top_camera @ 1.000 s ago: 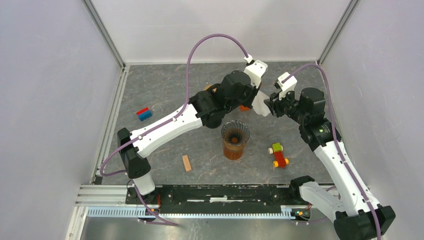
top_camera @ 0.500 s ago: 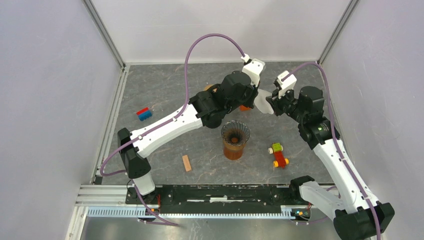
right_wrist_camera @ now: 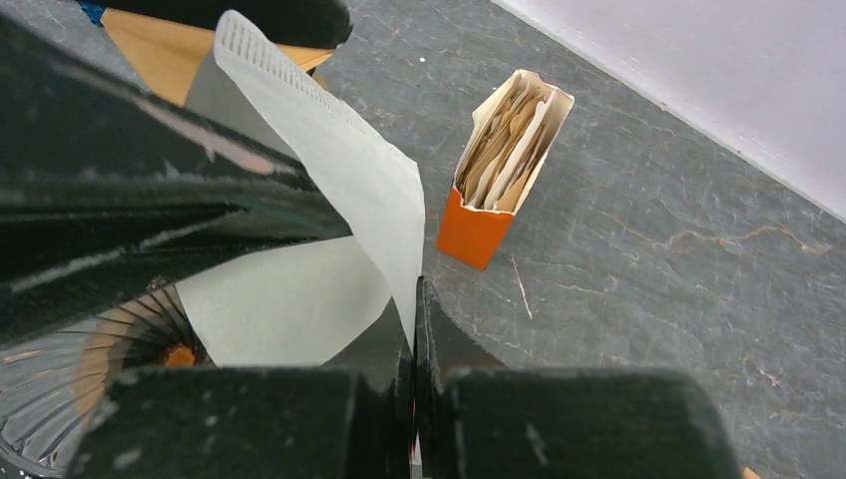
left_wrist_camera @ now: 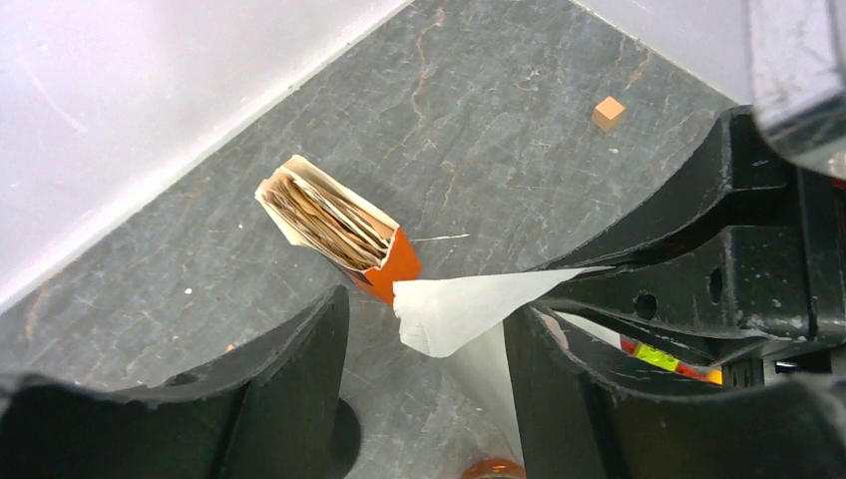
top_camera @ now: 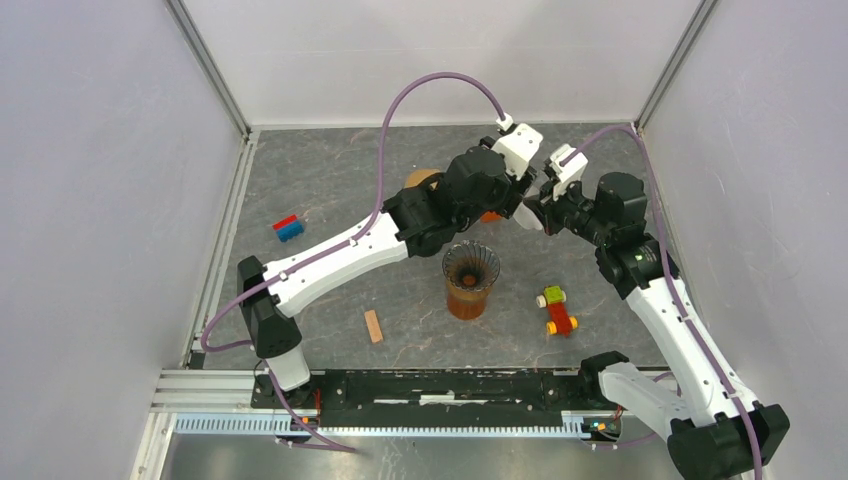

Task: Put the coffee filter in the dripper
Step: Pick up the coffee filter from the coffee filter holder.

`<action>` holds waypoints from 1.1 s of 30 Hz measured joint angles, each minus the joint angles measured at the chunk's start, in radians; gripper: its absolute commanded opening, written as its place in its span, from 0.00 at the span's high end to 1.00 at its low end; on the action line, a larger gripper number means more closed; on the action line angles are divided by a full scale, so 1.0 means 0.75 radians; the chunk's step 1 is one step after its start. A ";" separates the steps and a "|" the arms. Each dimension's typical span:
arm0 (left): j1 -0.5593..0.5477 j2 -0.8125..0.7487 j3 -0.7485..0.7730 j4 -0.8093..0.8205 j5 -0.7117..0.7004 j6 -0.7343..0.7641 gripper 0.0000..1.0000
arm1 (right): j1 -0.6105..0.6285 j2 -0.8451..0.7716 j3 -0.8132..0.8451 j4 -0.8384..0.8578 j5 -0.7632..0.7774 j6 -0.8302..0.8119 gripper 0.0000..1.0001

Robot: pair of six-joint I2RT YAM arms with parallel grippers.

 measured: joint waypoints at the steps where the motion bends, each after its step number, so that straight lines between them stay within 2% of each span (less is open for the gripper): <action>1: -0.005 0.000 -0.002 0.004 -0.014 0.025 0.32 | 0.001 0.000 0.000 0.000 -0.002 -0.001 1.00; 4: -0.018 0.005 -0.005 0.020 -0.041 0.082 0.33 | 0.007 0.000 0.000 -0.002 -0.002 -0.013 1.00; 11: -0.025 0.013 -0.018 0.025 -0.014 0.137 0.46 | 0.009 -0.023 -0.002 -0.002 -0.005 -0.053 1.00; 15: -0.024 0.013 -0.019 0.023 0.036 0.153 0.48 | 0.009 -0.051 -0.019 -0.003 -0.026 -0.078 1.00; 20: -0.022 0.013 -0.021 0.023 0.091 0.160 0.46 | 0.009 -0.054 -0.024 -0.019 -0.071 -0.125 1.00; 27: -0.004 0.012 -0.051 0.024 0.137 0.186 0.33 | 0.009 -0.057 -0.024 -0.046 -0.090 -0.185 1.00; 31: 0.015 0.005 -0.069 0.025 0.171 0.193 0.32 | 0.009 -0.059 -0.024 -0.065 -0.095 -0.205 1.00; 33: 0.026 -0.001 -0.080 0.025 0.198 0.194 0.36 | 0.009 -0.059 -0.024 -0.070 -0.102 -0.212 1.00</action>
